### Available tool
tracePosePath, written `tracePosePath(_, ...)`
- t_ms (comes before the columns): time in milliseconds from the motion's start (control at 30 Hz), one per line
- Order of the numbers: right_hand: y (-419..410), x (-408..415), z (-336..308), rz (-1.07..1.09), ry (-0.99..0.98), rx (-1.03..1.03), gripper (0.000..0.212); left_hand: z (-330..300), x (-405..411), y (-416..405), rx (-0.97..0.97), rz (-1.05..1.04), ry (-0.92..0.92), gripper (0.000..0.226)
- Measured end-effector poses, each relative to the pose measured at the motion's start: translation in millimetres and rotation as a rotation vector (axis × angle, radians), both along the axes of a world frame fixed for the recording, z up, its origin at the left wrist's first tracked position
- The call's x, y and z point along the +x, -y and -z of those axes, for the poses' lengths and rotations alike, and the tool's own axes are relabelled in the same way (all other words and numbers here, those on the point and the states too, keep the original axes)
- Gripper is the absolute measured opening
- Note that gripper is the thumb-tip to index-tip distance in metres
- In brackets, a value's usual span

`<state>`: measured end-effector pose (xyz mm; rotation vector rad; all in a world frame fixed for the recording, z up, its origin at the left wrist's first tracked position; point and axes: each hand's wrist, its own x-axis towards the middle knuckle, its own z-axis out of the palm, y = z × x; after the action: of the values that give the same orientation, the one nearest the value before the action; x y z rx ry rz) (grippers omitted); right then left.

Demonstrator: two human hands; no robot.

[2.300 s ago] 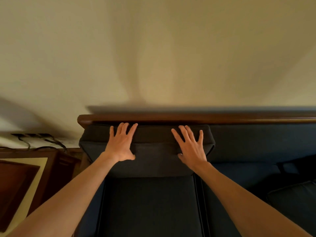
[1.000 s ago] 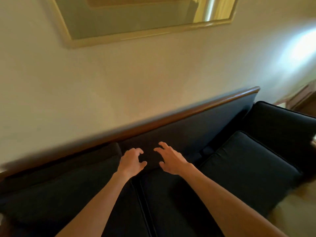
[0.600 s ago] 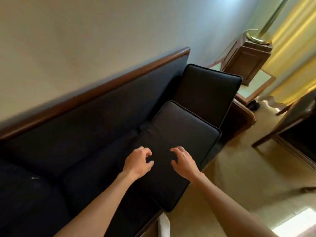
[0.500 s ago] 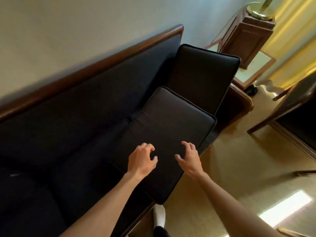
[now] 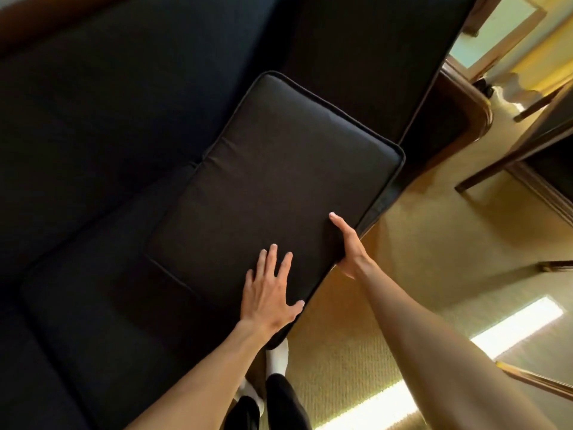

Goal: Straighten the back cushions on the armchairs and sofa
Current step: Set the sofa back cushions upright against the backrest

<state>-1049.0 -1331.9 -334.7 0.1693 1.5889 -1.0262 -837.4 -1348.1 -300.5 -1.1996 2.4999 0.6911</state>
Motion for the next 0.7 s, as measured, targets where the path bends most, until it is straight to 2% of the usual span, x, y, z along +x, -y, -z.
tracePosePath(33,2.0,2.9,-10.5,-0.028,-0.013,-0.021,0.074,-1.7,-0.2,-0.6,0.0,-0.012,0.001,0.101)
tracePosePath(67,2.9,4.2,-14.7,-0.04,-0.03,-0.025,0.069,-3.9,-0.7,-1.4,0.002,-0.023,0.002,0.102)
tracePosePath(133,1.7,10.3,-25.6,-0.035,-0.069,-0.011,0.069,-12.2,-0.4,-5.2,0.008,-0.051,0.006,0.107)
tracePosePath(233,4.4,27.6,-50.5,-0.053,-0.095,0.061,0.083,-36.9,5.2,-13.9,-0.01,-0.147,0.008,0.118)
tracePosePath(367,26.2,56.8,-96.9,-0.107,-0.205,0.152,0.113,-72.7,24.5,-14.2,-0.131,-0.254,0.018,0.132)
tracePosePath(433,44.4,75.3,-124.9,-0.142,-0.252,0.179,0.114,-88.2,41.6,-4.5,-0.222,-0.28,-0.028,0.13)
tracePosePath(533,68.7,100.3,-165.7,-0.217,-0.304,0.153,0.094,-113.0,66.4,23.1,-0.328,-0.258,-0.073,0.123)
tracePosePath(633,86.2,112.1,-210.3,-0.327,-0.372,-0.011,0.052,-146.6,81.1,65.7,-0.343,-0.299,-0.071,0.119)
tracePosePath(700,99.0,112.9,-233.2,-0.493,-0.643,-0.11,0.042,-168.8,86.1,95.9,-0.29,-0.341,-0.069,0.117)
